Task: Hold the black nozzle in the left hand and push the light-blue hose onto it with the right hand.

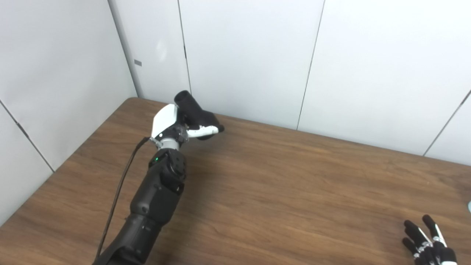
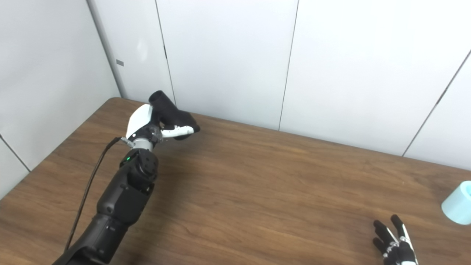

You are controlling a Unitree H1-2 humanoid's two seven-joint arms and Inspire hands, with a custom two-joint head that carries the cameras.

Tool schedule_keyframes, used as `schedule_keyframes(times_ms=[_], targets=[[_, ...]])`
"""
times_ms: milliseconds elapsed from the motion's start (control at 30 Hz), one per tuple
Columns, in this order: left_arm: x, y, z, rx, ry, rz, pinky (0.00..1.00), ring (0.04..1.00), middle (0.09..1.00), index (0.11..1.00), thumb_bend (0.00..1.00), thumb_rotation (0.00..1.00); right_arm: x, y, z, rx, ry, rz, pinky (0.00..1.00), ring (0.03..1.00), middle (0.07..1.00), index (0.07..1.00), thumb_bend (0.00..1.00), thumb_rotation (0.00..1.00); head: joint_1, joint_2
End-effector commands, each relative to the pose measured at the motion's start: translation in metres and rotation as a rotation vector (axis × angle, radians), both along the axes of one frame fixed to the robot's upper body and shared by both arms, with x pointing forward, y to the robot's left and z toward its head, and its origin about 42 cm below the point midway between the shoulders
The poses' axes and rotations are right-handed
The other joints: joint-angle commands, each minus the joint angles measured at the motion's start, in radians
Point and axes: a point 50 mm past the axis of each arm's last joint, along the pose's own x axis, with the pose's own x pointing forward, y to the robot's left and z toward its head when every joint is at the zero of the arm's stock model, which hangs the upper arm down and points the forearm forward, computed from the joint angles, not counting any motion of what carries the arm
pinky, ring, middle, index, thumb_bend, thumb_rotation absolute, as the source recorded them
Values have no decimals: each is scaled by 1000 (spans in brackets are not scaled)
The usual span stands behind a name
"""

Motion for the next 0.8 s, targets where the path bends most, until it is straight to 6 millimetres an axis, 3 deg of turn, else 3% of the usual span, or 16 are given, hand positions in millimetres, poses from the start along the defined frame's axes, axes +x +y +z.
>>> schedule_keyframes(times_ms=[0,133,333,467,767], targets=[[-3,-4,24,39,-61,-34,258,360,410,504,521,0,4,3,10,-10,-59,3,926,926,895,991,553,1000,1,0],[-20,-20,23,63,-60,-96,462,526,517,476,520,0,4,7,12,-15,-65,-9,915,915,890,986,496,1000,-28,9],[-45,-46,17,112,-69,-192,662,603,506,473,523,0,5,11,13,-27,-77,-12,890,902,883,977,489,1000,-81,30],[-60,-62,16,146,-67,-268,562,607,500,479,524,0,6,17,14,-31,-82,-14,885,902,874,983,485,1000,-126,52],[-93,-103,6,279,-106,-423,508,544,471,492,525,0,9,28,26,-59,-107,-25,854,902,883,967,455,1000,-190,88]])
